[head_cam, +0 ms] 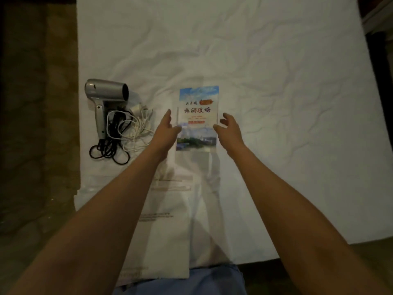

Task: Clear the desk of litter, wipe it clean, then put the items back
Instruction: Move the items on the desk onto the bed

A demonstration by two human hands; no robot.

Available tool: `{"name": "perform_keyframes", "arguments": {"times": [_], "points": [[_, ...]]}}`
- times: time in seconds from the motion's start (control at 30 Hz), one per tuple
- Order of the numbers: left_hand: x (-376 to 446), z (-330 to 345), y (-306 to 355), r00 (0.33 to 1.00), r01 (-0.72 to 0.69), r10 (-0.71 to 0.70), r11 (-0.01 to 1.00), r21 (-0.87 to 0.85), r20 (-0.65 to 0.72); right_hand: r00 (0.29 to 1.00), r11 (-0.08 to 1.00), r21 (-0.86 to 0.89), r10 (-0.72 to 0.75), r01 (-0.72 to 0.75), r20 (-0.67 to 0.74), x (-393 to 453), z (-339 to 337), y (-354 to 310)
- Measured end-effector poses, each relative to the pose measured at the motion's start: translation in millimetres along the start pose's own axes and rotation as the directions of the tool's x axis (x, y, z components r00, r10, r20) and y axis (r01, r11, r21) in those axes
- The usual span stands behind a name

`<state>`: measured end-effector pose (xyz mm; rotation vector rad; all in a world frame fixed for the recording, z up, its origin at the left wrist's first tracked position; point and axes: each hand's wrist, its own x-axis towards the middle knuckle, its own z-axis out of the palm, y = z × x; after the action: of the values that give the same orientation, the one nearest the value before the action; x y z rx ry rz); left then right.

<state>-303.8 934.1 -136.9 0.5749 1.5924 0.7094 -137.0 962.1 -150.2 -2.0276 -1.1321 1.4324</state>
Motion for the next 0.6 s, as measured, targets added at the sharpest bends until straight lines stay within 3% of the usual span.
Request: {"name": "perform_keyframes", "arguments": {"times": [0.13,0.3,0.4,0.5,0.6], "points": [[-7,-7,-19,0.989,0.144,-0.136,0.970,0.196,-0.054,1.000,0.975,-0.221,0.002,-0.006,-0.020,5,-11,23],[-62,-5,-57,0.960,0.281,-0.261,0.901,0.330,-0.103,0.991,0.871,-0.492,0.056,0.013,0.125,-44,-37,77],[-96,9,-57,0.980,0.184,-0.195,0.806,0.562,-0.042,0.984,0.816,-0.577,0.092,0.012,0.150,-87,-61,96],[-130,35,-30,0.995,-0.034,-0.042,0.677,0.735,0.085,0.989,0.804,-0.594,0.082,0.006,0.122,-129,-87,96],[-164,66,-2,0.967,-0.254,0.143,0.531,0.808,0.210,0.998,0.811,-0.584,0.036,0.000,0.050,-169,-111,87]]}}
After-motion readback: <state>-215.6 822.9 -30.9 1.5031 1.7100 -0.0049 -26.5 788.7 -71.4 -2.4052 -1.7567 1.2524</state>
